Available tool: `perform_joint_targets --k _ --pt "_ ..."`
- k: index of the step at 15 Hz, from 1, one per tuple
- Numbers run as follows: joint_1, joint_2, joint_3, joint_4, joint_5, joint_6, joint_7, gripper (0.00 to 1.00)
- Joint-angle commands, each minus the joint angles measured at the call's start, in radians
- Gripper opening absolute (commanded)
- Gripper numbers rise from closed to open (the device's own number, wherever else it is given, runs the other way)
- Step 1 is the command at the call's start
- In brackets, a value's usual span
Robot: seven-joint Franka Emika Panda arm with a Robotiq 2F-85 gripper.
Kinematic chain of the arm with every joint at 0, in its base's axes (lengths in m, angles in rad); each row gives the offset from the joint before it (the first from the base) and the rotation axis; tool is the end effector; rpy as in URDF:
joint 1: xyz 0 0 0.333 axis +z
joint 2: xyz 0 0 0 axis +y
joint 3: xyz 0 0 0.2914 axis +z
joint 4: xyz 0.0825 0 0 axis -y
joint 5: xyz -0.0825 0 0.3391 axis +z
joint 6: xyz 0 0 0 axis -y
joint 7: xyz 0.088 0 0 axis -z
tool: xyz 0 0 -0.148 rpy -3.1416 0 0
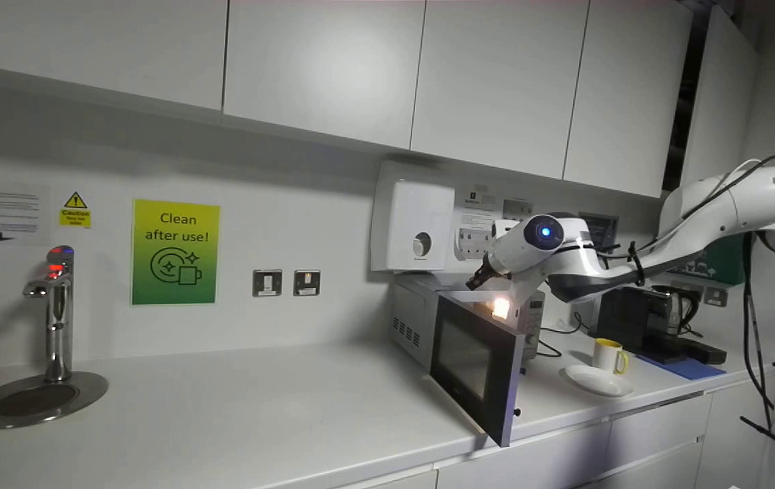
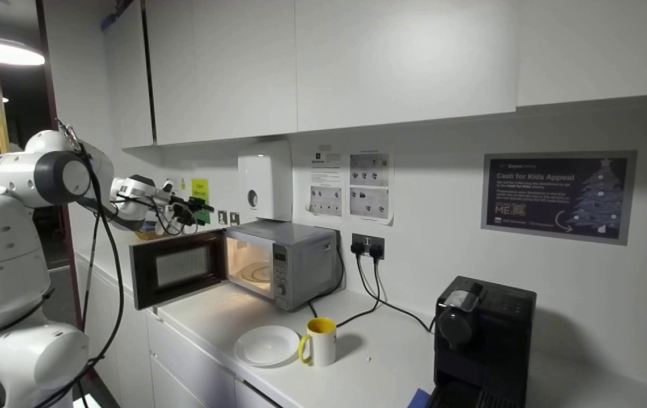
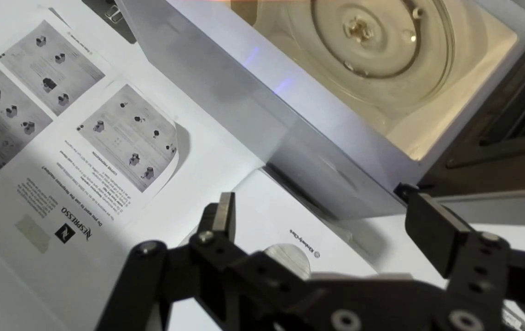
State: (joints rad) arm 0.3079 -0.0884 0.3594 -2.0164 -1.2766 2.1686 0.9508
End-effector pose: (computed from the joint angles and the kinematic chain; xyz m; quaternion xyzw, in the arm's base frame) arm 0.4664 0.2850 0.5140 0.8206 0.1619 0.4531 0.3085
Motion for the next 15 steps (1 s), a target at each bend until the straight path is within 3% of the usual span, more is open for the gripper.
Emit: perform_joint_targets --k 1,9,15 --pt "0.016 0.027 0.004 0.065 -0.029 0.054 0.056 1.0" --pt "0.023 0.048 -0.005 0.104 0.081 0.344 0.045 1.0" --pt "0.021 0.056 -0.014 0.073 0.349 0.497 -0.102 1.0"
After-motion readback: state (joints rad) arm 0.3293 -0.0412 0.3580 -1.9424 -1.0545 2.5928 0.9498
